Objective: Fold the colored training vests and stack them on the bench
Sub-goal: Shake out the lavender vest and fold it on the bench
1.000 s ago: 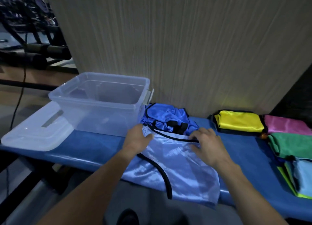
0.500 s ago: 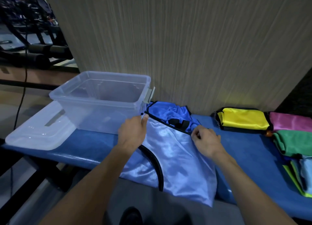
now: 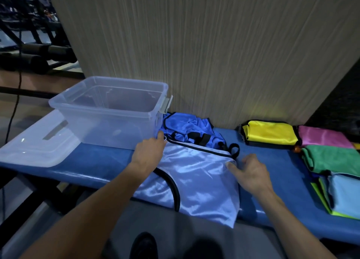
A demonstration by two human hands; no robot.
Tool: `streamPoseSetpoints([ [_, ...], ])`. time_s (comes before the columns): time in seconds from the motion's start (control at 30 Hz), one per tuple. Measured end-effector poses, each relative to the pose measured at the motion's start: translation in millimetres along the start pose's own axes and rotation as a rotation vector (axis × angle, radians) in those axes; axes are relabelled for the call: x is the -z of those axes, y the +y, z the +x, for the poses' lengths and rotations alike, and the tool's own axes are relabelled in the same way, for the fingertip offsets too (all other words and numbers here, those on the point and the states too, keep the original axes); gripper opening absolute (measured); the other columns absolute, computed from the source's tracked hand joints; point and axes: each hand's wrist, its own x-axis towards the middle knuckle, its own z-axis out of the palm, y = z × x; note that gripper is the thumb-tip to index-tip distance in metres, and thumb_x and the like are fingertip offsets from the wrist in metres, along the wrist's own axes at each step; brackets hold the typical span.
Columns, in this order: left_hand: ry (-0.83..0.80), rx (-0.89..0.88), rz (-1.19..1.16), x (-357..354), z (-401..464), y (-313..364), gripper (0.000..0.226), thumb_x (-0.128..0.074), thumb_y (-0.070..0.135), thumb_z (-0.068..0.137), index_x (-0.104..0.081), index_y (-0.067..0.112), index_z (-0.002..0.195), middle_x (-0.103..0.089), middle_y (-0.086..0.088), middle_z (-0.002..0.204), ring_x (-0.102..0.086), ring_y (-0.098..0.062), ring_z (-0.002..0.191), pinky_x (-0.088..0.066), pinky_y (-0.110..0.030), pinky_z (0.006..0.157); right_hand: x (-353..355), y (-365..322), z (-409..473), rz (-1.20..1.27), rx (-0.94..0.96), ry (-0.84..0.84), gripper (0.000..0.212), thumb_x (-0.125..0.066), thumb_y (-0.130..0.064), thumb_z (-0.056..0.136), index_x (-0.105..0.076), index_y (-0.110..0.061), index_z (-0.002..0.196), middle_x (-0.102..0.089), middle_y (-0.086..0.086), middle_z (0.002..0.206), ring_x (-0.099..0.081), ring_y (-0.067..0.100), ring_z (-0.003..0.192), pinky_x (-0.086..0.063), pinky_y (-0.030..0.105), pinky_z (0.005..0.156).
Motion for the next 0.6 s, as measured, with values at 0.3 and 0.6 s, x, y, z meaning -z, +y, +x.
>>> streamPoseSetpoints([
  [0.3,0.245,-0.383,-0.118,7.1,-39.6,26.4,0.038,-0.058,0.024,0.093,-0.052,0.020,0.131,-0.045,-0.003,0.129,-0.047,-0.026,0.111,-0.047,-0.040,0.088,-9.7,-0.8,1.6,0.379,-0.248,-0.166,0.042,-0.079,-0.042,0.084,-0.053,-0.012,0.070,-0.044,0.006,0.067,-0.045,0.020,0.064,-0.033,0.033,0.061],
  [0.6,-0.069,-0.557,-0.175,-5.4,-52.7,56.4,0.063,-0.035,0.062,0.101,-0.032,0.028,0.155,-0.022,-0.002,0.161,-0.017,-0.027,0.146,-0.016,-0.048,0.119,-3.8,-2.0,-4.9,0.571,-0.258,-0.034,0.034,-0.071,-0.032,0.094,-0.064,0.001,0.097,-0.070,0.017,0.092,-0.061,0.024,0.074,-0.046,0.033,0.063],
])
